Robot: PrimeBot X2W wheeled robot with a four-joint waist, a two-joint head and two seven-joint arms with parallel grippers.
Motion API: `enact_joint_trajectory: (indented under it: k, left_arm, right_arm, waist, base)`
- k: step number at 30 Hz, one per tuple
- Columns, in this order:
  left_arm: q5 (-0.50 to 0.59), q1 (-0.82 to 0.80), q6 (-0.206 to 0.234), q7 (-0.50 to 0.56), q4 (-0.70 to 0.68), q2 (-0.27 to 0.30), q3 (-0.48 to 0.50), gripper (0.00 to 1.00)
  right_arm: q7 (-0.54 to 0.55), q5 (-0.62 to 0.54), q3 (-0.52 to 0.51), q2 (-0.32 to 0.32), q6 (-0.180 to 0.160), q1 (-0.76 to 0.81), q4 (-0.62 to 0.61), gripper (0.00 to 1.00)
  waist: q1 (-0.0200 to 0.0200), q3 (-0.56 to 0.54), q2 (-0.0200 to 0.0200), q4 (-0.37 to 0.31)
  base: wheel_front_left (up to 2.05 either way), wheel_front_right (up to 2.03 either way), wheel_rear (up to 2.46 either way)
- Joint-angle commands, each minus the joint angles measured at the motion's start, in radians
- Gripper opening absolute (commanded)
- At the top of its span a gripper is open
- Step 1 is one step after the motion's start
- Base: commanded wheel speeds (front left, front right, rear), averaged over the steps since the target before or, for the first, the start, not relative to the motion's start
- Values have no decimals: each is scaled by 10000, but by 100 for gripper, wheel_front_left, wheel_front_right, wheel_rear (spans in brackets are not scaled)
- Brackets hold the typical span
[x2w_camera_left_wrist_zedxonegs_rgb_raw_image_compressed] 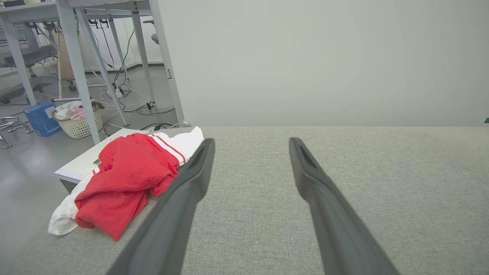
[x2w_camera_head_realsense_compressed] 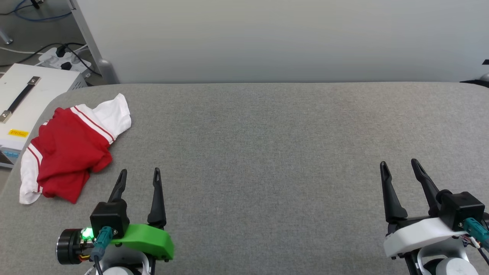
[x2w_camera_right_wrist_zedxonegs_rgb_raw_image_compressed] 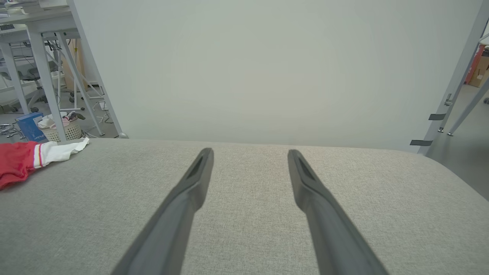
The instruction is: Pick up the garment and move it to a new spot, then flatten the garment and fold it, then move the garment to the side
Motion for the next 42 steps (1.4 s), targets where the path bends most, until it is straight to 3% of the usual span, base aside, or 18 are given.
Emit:
enact_joint_trajectory:
  k: [1, 42]
  left_arm:
    - [-70, -70, 82, -100, -20, -24, -22, 100]
    - [-231, 120, 250, -971, 290, -41, -173, 100]
  right_arm:
    - [-136, 122, 20, -9, -4, 133, -49, 100]
    - [-996, 517, 87, -12, -8, 517, -280, 100]
  waist:
    - [0, -3, 0, 6]
    - [0, 10, 0, 177]
  base:
    - [0, 0, 0]
    - [0, 0, 0]
